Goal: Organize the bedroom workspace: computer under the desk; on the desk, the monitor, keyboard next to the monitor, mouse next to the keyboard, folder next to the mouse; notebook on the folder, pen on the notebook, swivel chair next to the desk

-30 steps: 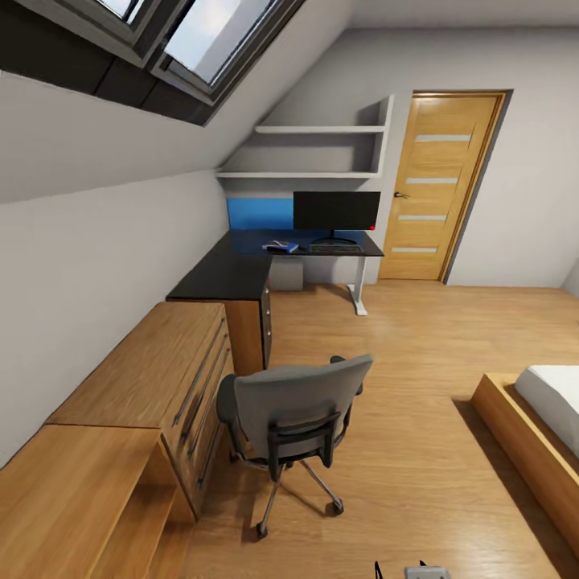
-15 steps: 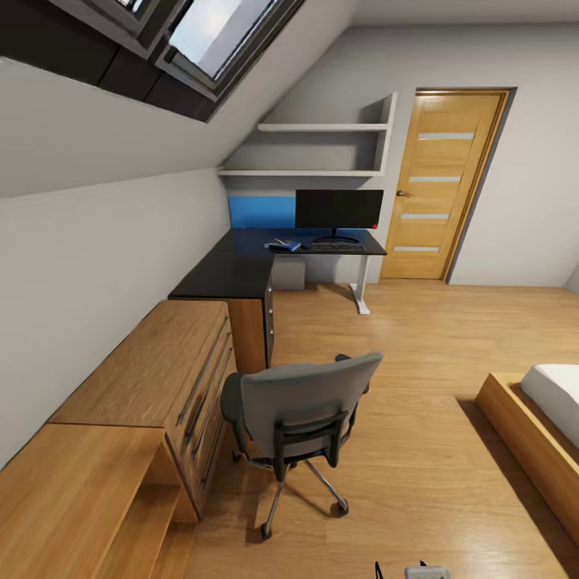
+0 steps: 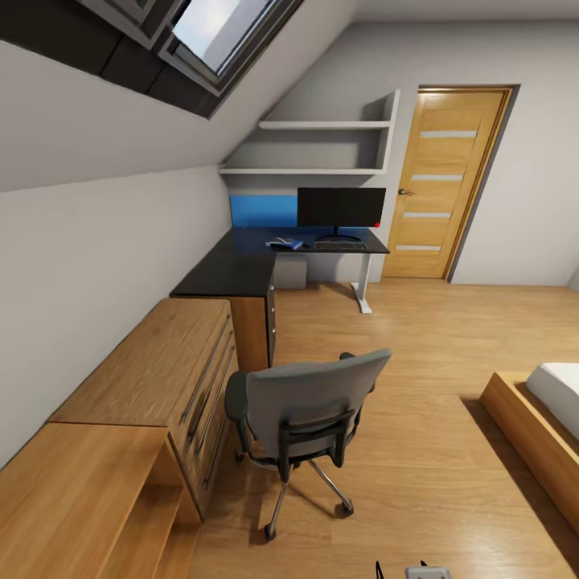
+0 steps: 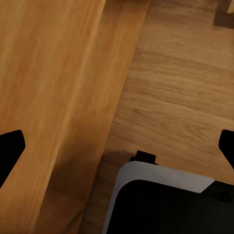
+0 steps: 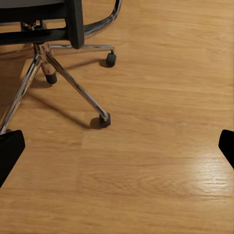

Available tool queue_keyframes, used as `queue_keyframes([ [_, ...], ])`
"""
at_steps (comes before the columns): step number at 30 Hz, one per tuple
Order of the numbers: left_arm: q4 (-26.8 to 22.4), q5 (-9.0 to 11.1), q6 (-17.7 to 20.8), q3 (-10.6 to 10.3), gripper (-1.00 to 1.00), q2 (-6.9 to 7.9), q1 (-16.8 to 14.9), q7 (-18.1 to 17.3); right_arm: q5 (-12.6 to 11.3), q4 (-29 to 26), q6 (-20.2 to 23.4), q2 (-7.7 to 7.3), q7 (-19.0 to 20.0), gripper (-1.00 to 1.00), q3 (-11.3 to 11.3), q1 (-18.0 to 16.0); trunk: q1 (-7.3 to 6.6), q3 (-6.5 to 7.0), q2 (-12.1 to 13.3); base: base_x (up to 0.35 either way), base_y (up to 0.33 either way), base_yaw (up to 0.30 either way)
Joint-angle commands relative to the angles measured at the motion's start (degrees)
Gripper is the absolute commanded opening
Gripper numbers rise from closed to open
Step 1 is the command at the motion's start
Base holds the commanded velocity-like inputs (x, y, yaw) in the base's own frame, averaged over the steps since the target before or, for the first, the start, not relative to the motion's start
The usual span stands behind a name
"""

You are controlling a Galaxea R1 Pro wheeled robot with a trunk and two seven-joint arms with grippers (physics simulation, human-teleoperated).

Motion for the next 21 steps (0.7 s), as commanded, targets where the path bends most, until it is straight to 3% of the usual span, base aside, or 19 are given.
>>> queue_keyframes([
  [1, -0.09, 0.55, -0.11, -0.49, 1.00, 0.08, 0.00, 0.38, -0.20, 0.02, -0.10, -0.02, -0.38, 1.00, 0.50, -0.02, 0.23, -0.24, -0.45, 0.000, 0.000, 0.000],
  [10, -1.15, 0.55, 0.34, -0.49, 1.00, -0.42, 0.07, 0.60, -0.26, -0.02, -0.11, -0.18, -0.44, 1.00, 0.49, -0.04, 2.21, -1.85, -4.06, 0.000, 0.000, 0.000],
  [16, -8.45, 0.53, 0.79, -0.52, 1.00, -1.90, -0.12, 0.86, -0.13, -0.27, -0.20, -0.13, -0.49, 1.00, 0.51, -0.02, 3.53, -2.93, -6.47, 0.000, 0.000, 0.000],
  [19, -12.38, 0.39, 5.99, -0.56, 1.00, -3.79, -1.99, 0.94, -0.34, -0.84, -0.10, -0.10, -0.69, 1.00, 0.34, -0.06, 4.19, -3.47, -7.67, 0.000, 0.000, 0.000],
  [21, -13.95, 0.22, 12.28, -0.57, 1.00, -5.16, -3.82, 0.97, -0.46, -1.88, -0.07, -0.17, -0.77, 1.00, 0.23, -0.14, 4.62, -3.83, -8.48, 0.000, 0.000, 0.000],
])
